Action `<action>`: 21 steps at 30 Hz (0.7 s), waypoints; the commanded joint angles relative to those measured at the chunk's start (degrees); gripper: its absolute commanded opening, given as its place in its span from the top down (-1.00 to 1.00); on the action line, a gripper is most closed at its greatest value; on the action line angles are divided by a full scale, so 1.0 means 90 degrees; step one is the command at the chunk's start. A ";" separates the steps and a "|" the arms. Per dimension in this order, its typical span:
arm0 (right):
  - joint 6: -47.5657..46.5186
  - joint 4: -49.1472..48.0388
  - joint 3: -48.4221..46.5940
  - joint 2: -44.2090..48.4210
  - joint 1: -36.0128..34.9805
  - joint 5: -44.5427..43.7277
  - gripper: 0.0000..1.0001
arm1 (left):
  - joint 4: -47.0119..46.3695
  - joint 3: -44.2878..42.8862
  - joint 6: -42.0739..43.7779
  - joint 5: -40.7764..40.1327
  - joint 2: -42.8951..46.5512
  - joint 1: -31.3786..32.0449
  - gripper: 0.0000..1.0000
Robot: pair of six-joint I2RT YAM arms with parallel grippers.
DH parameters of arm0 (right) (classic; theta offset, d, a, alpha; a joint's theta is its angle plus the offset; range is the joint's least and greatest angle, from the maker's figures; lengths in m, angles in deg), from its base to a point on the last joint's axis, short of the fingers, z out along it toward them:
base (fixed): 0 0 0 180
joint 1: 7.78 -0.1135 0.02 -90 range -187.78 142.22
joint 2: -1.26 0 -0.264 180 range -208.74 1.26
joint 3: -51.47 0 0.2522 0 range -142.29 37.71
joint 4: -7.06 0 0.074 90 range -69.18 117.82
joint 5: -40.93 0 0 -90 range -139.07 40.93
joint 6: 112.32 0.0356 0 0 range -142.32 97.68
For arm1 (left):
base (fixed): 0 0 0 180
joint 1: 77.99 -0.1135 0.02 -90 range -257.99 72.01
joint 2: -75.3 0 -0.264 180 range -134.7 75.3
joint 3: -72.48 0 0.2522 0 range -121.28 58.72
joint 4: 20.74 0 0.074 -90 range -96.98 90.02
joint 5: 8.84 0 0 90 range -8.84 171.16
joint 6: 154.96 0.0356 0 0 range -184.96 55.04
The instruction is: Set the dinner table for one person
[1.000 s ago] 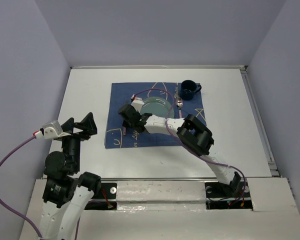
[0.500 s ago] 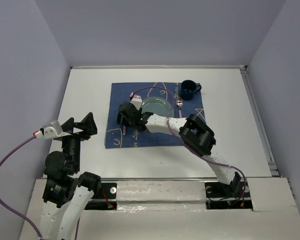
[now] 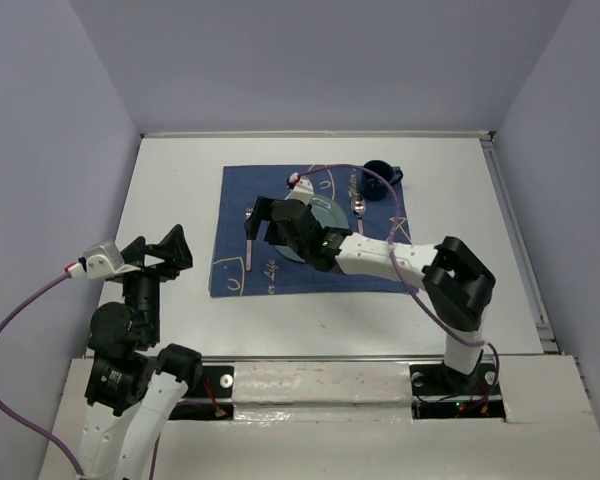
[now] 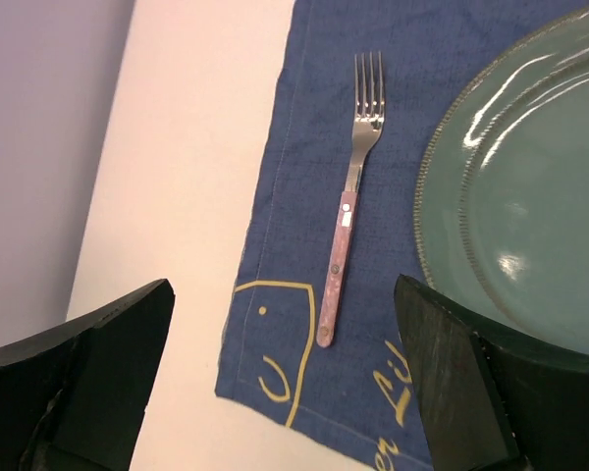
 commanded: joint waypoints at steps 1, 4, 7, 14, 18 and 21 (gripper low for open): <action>-0.0613 -0.1115 0.0926 0.1539 0.0022 -0.0079 -0.99 | -0.0065 -0.0121 0.0099 -0.0329 -0.0051 0.0010 -0.98; -0.1218 -0.1595 0.2234 0.2694 0.0022 0.0068 -0.99 | -0.0045 -0.0121 0.0099 -0.0261 -0.0032 0.0000 -0.98; -0.1977 -0.1432 0.3103 0.4344 0.0022 0.0049 -0.99 | -0.0045 -0.0140 0.0070 -0.0095 -0.0129 0.0010 -0.98; -0.2771 0.0405 0.4355 0.8026 0.0022 -0.0508 -0.99 | -0.0231 -0.0169 0.0060 0.0490 -0.0168 0.0010 -0.98; -0.3104 0.1108 0.4522 0.9736 0.0022 -0.1258 -0.99 | -0.0309 -0.0208 0.0050 0.0696 -0.0227 0.0010 -0.98; -0.3250 0.1344 0.4619 1.0577 0.0022 -0.1523 -0.99 | -0.0387 -0.0209 0.0060 0.0793 -0.0247 0.0010 -0.98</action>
